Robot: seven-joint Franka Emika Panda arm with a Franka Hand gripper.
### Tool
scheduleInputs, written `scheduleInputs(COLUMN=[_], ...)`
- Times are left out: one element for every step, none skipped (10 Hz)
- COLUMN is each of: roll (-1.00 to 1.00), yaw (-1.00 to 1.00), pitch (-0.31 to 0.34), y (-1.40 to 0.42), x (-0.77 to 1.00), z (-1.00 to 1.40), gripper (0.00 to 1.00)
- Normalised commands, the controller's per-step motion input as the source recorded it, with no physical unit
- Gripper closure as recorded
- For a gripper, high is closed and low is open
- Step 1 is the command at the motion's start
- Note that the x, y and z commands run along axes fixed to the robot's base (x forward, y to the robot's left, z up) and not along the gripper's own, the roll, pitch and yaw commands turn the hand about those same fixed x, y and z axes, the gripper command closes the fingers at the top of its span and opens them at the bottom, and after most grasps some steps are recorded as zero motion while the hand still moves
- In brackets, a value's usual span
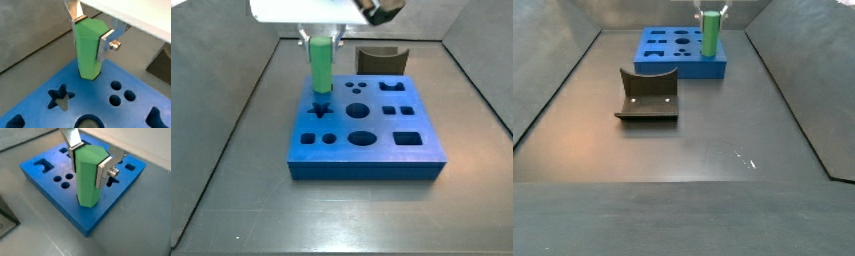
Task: Insert the hexagon object.
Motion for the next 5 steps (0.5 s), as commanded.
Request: scheduleInputs(roll=[0.15, 0.12, 0.11, 0.08, 0.11], yaw=[0.0, -0.01, -0.03, -0.02, 0.0], pitch=[0.0, -0.034, -0.031, -0.039, -0.026], y=[0.0, 0.0, 0.0, 0.0, 0.0], x=[0.1, 0.15, 0.13, 0.03, 0.0], z=[-0.65, -0.76, -0.69, -0.58, -0.5], gripper=[1.0, 1.0, 1.0, 1.0, 1.0])
